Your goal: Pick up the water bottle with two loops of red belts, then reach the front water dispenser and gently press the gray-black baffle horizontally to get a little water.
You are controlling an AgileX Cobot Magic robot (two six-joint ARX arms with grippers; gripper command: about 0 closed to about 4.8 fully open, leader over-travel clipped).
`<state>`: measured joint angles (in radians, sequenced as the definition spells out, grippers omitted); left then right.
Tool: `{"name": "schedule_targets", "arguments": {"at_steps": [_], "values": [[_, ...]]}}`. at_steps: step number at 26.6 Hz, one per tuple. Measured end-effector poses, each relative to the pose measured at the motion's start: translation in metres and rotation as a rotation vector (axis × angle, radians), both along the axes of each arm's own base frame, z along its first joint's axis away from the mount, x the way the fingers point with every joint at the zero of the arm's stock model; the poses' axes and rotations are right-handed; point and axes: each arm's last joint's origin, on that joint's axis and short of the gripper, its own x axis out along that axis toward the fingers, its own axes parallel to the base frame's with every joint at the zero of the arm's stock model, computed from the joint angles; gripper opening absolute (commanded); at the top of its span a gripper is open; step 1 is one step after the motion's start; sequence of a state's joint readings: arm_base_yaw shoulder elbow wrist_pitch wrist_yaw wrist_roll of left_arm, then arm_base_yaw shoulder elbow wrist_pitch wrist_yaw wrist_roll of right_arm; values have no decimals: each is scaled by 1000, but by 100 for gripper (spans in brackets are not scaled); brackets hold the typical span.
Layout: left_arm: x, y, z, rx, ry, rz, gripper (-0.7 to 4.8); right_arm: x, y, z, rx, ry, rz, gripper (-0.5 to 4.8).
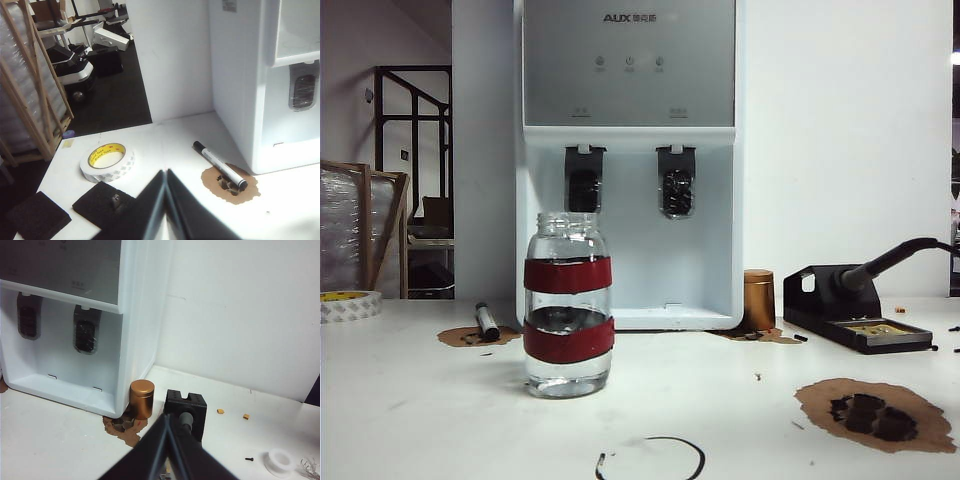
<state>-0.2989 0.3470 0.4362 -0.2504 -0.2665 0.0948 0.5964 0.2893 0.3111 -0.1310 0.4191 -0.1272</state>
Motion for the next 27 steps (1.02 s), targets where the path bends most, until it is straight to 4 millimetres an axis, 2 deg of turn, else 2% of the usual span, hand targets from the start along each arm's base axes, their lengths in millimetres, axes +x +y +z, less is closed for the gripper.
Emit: {"name": "schedule_targets", "arguments": {"at_steps": [27], "values": [[0,0,0,0,0,0,-5,0,0,0,1,-2,0,-1]]}}
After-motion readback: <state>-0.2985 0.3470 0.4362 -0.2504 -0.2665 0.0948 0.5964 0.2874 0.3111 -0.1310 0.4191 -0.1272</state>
